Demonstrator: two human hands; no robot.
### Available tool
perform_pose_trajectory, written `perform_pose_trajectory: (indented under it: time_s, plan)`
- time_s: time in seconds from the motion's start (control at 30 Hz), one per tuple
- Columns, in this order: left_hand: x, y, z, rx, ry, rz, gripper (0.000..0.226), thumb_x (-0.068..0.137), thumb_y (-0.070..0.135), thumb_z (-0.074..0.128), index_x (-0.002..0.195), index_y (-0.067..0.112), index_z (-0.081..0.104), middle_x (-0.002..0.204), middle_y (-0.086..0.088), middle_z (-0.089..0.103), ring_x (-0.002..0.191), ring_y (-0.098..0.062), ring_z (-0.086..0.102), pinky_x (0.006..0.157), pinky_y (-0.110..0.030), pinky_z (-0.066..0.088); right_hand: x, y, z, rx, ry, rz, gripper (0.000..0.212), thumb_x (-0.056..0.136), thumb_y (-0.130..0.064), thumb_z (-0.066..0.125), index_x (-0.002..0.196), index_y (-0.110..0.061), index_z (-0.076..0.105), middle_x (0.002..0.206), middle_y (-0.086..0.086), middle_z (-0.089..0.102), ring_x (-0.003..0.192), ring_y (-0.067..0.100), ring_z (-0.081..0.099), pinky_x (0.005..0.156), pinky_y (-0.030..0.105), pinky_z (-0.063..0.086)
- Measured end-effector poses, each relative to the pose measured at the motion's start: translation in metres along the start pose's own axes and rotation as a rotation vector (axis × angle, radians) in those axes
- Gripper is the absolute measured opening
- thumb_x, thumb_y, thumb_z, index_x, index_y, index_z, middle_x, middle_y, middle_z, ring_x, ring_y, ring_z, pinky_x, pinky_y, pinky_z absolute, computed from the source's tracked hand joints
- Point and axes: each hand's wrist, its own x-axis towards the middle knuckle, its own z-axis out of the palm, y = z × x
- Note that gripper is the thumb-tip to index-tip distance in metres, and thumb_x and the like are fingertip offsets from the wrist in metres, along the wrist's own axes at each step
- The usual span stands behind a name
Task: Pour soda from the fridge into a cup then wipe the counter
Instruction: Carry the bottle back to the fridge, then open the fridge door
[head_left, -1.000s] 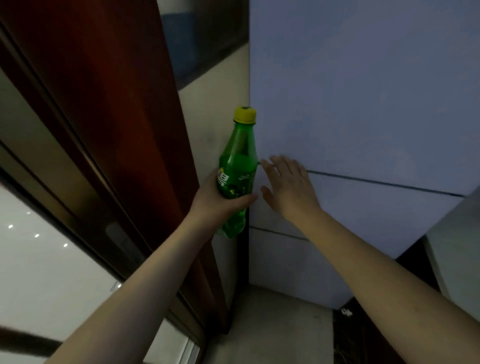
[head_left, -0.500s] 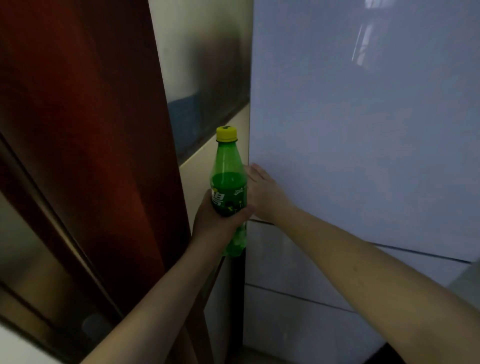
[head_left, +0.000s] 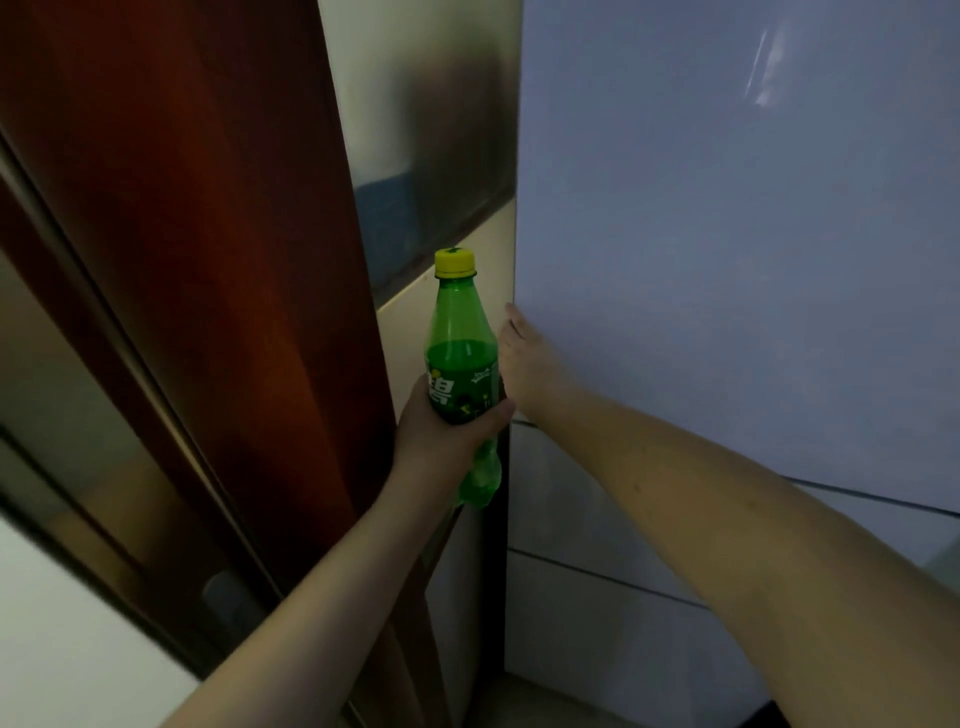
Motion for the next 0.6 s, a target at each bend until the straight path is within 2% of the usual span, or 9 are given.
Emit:
perform_pose_trajectory:
  time_s: [0.07,0.13,0.23,0.3,0.37,0.43,0.47,0.53,0.6]
  plan:
    - [-0.004,0.003,-0.001,0.002,-0.012,-0.001,0.046,0.071,0.014,0.086,0.102,0.035,0.059,0.096,0.014,0.069,0.086,-0.001,0.067,0.069,-0.02,0.052,-0.016,-0.007,-0.014,-0.227,0.069,-0.075,0.041,0.094,-0.039,0.041,0.125,-0.021,0.061,0.131,0.001,0.057,0.135,0.023,0.036,0.114,0.054,-0.011]
    - [-0.01,0.008,-0.004,0.022,-0.012,0.002,0.047,0.071,0.016,0.086,0.103,0.034,0.058,0.096,0.014,0.068,0.087,-0.002,0.066,0.069,-0.02,0.052,-0.025,-0.006,-0.024,-0.368,0.173,-0.089,0.045,0.095,-0.04,0.043,0.124,-0.011,0.06,0.13,0.012,0.054,0.134,0.033,0.032,0.117,0.054,-0.003]
    - [-0.018,0.01,-0.01,0.046,0.004,0.003,0.051,0.068,0.018,0.088,0.107,0.033,0.058,0.099,0.012,0.068,0.091,-0.004,0.065,0.075,-0.026,0.053,-0.034,-0.007,-0.03,-0.368,0.262,-0.112,0.041,0.095,-0.038,0.043,0.119,-0.011,0.062,0.124,0.011,0.058,0.131,0.032,0.038,0.118,0.052,0.0]
    - [-0.025,0.01,-0.013,0.06,0.008,0.002,0.051,0.068,0.018,0.088,0.103,0.038,0.057,0.1,0.013,0.068,0.092,-0.004,0.065,0.078,-0.027,0.053,-0.046,-0.013,-0.03,-0.235,0.361,-0.144,0.032,0.09,-0.031,0.053,0.108,-0.011,0.069,0.109,0.006,0.067,0.121,0.025,0.052,0.119,0.046,0.012]
    - [-0.033,0.009,-0.015,0.072,0.009,-0.003,0.051,0.068,0.017,0.088,0.102,0.039,0.057,0.1,0.012,0.07,0.093,-0.006,0.066,0.08,-0.029,0.054,-0.057,-0.014,-0.027,-0.086,0.535,-0.105,0.022,0.078,-0.031,0.065,0.093,-0.018,0.076,0.092,-0.007,0.072,0.104,0.013,0.063,0.116,0.041,0.024]
    - [-0.046,0.008,-0.019,0.092,0.004,-0.006,0.05,0.067,0.019,0.089,0.105,0.036,0.06,0.1,0.01,0.072,0.094,-0.007,0.068,0.083,-0.032,0.056,-0.063,-0.017,-0.014,-0.111,0.565,-0.246,0.018,0.076,-0.022,0.071,0.091,-0.012,0.076,0.086,0.001,0.072,0.098,0.021,0.065,0.112,0.043,0.032]
    - [-0.054,0.008,-0.02,0.099,0.004,-0.009,0.05,0.066,0.021,0.09,0.106,0.034,0.062,0.1,0.009,0.073,0.093,-0.008,0.069,0.084,-0.034,0.056,-0.067,-0.016,-0.011,-0.183,0.529,-0.279,0.021,0.079,-0.021,0.07,0.096,-0.01,0.074,0.091,0.005,0.071,0.102,0.026,0.062,0.115,0.046,0.028]
    - [-0.071,0.008,-0.023,0.113,0.011,-0.015,0.05,0.066,0.022,0.09,0.108,0.03,0.063,0.098,0.008,0.074,0.09,-0.007,0.07,0.085,-0.037,0.058,-0.081,-0.015,-0.013,-0.276,0.534,-0.268,0.034,0.085,-0.027,0.062,0.114,-0.012,0.069,0.112,0.007,0.068,0.118,0.03,0.053,0.119,0.05,0.008]
    - [-0.089,0.009,-0.026,0.121,0.024,-0.017,0.048,0.065,0.022,0.09,0.105,0.029,0.064,0.096,0.007,0.075,0.088,-0.007,0.071,0.082,-0.037,0.058,-0.093,-0.023,-0.007,-0.255,0.55,-0.246,0.046,0.088,-0.029,0.057,0.129,-0.009,0.058,0.132,0.011,0.057,0.132,0.034,0.039,0.117,0.048,-0.011]
